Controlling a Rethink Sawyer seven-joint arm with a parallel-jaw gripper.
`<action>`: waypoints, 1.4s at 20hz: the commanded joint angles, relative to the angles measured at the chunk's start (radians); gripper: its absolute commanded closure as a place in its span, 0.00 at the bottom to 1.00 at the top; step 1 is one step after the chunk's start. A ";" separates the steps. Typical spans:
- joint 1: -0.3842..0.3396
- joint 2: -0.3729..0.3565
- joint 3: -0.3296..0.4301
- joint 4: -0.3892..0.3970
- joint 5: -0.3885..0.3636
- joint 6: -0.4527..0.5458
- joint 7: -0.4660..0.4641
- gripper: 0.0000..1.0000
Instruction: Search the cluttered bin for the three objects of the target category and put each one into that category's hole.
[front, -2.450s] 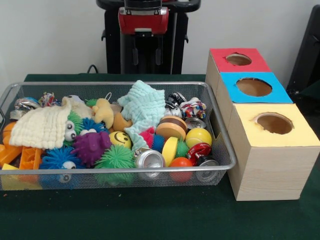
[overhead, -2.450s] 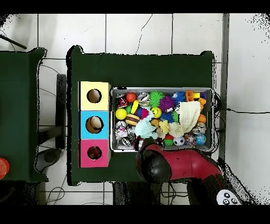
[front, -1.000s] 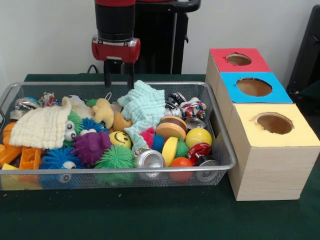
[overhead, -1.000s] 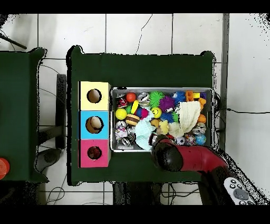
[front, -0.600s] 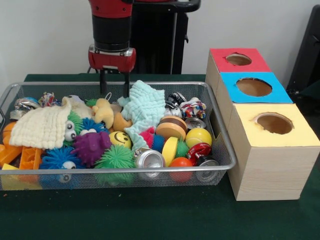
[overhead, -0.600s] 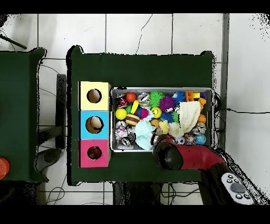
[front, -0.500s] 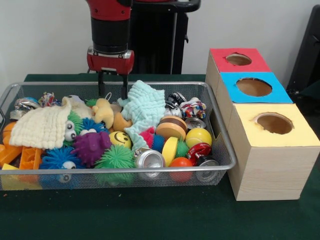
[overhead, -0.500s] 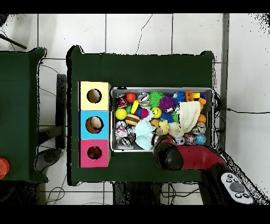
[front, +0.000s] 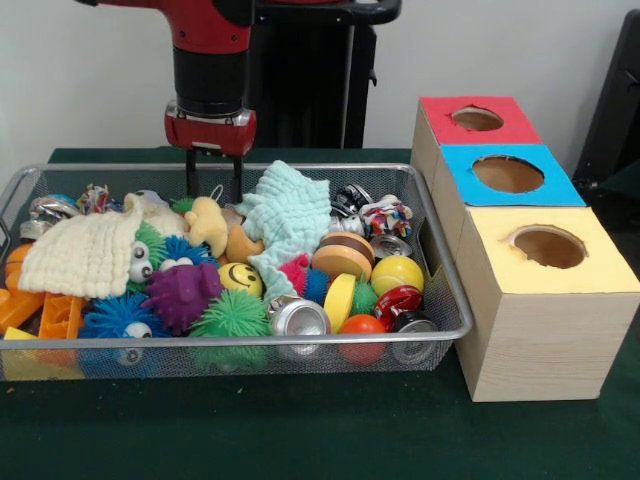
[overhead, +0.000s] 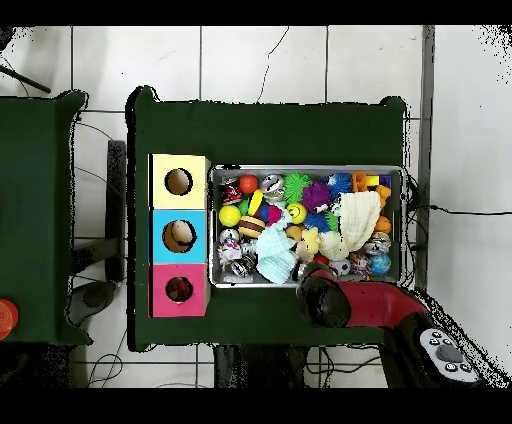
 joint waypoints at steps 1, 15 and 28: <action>0.007 0.075 -0.030 -0.133 -0.056 -0.082 0.060 0.00; 0.026 0.104 -0.046 -0.154 -0.058 -0.123 0.056 0.00; 0.046 0.147 -0.040 -0.183 -0.057 -0.199 0.064 0.00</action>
